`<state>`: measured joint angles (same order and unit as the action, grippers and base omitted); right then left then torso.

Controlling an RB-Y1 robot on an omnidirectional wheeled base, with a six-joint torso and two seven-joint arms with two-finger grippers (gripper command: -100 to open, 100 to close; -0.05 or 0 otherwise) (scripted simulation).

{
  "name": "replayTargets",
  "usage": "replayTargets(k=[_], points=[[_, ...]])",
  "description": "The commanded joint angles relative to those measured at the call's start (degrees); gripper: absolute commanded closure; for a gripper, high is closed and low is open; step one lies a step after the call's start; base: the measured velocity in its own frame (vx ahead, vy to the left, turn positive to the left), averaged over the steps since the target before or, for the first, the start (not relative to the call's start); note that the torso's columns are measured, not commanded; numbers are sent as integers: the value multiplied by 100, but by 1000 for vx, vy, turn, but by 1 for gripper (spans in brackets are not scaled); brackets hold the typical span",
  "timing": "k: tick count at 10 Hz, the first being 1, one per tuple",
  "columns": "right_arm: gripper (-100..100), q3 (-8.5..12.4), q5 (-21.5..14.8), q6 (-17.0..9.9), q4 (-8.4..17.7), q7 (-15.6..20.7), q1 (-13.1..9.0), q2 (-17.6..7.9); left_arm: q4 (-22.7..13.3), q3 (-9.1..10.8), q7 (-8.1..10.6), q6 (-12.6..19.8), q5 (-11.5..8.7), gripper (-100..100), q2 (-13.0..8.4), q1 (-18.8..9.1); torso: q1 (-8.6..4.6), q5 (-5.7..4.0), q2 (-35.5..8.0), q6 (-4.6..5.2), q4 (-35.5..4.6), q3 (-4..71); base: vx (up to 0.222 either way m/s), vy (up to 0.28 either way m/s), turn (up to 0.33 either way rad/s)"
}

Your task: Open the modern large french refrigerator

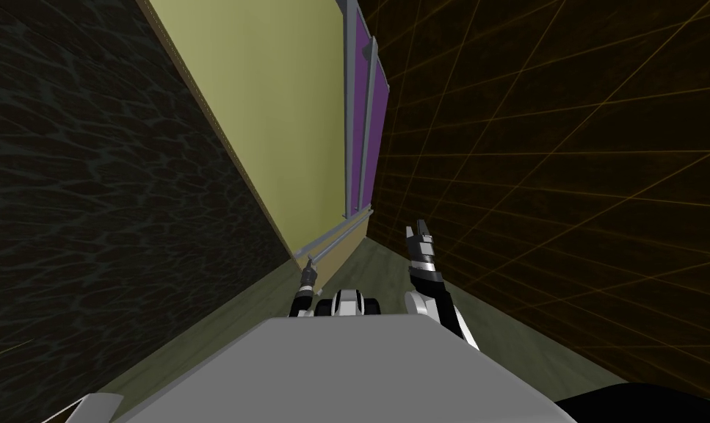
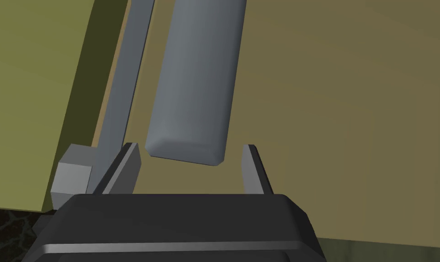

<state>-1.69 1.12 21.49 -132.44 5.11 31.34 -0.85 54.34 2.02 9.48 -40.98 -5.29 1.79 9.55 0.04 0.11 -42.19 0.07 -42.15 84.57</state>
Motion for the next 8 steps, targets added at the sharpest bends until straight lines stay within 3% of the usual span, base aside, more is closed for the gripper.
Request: replayTargets(k=[1, 6, 8], points=[[0, -1, 0, 0, 0, 0, -1, 1, 45, -20, -29, 76, 5, 100, 26, -4, -14, 5, 0, 1, 8, 3, -106, -123, 22], [0, -1, 0, 0, 0, 0, -1, 1, 93, -61, -74, 162, 10, 100, 70, -10, 32, -6, 26, -9, -6, 21, -115, -134, 14], [0, -1, 0, 0, 0, 0, -1, 1, 110, -82, -93, 194, 11, 100, 81, 6, -14, 2, 8, 5, 6, 5, -114, -161, 30]])
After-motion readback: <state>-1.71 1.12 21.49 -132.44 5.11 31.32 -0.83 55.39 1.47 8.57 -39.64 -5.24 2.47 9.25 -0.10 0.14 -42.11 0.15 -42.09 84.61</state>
